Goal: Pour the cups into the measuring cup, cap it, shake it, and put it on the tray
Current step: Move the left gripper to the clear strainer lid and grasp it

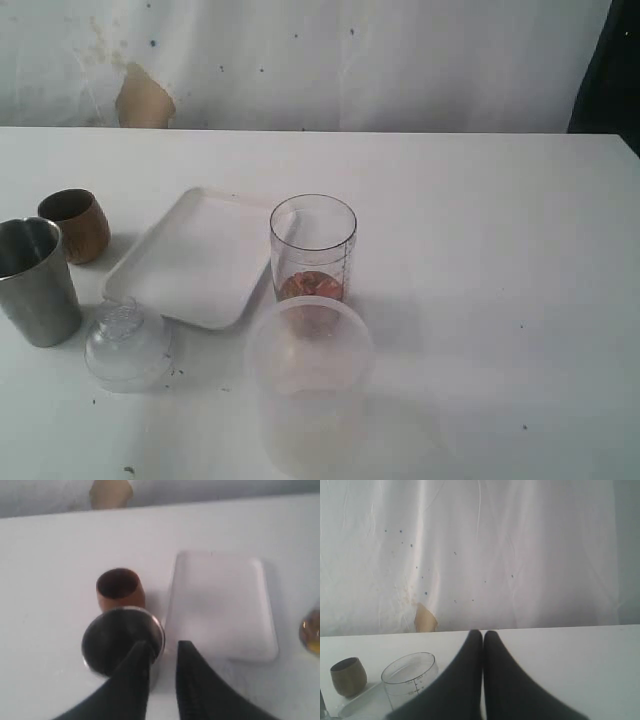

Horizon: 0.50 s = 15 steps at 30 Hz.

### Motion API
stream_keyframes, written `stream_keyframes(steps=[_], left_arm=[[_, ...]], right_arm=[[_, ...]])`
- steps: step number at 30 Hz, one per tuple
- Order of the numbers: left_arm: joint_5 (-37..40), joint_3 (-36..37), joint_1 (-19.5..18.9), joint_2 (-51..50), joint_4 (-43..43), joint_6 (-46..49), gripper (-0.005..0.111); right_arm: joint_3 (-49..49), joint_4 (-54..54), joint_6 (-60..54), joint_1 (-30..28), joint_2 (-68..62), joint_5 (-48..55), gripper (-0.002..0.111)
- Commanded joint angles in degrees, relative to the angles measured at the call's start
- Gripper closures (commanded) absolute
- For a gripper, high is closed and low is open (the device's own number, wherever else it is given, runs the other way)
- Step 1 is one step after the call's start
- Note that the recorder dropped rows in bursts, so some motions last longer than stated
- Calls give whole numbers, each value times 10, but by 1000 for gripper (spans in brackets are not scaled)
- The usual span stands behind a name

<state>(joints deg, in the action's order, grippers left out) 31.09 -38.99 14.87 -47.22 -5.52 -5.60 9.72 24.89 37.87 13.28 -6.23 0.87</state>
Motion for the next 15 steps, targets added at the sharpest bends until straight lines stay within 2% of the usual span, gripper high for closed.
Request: stream_keyframes(steps=[1, 4, 5, 6, 9, 11, 13, 15], left_arm=[[206, -87, 28, -53, 47, 89, 107], [261, -124, 68, -121, 115, 144, 106], [271, -136, 80, -147, 114, 146, 103], [277, -142, 88, -166, 113, 146, 97], [288, -162, 119, -236, 107, 145, 69], [285, -177, 140, -274, 89, 138, 59], [274, -193, 156, -310, 55, 112, 55], [265, -202, 161, -331, 42, 97, 48]], right_arm=[[-1, 5, 2, -3, 4, -5, 108], [-1, 5, 2, -3, 4, -5, 108], [-1, 5, 2, -3, 4, -5, 108], [-1, 5, 2, -3, 4, -5, 108], [-1, 5, 2, -3, 4, -5, 108], [-1, 5, 2, -3, 4, -5, 108], [-1, 5, 2, -3, 4, -5, 108], [-1, 5, 2, -3, 4, -5, 108]])
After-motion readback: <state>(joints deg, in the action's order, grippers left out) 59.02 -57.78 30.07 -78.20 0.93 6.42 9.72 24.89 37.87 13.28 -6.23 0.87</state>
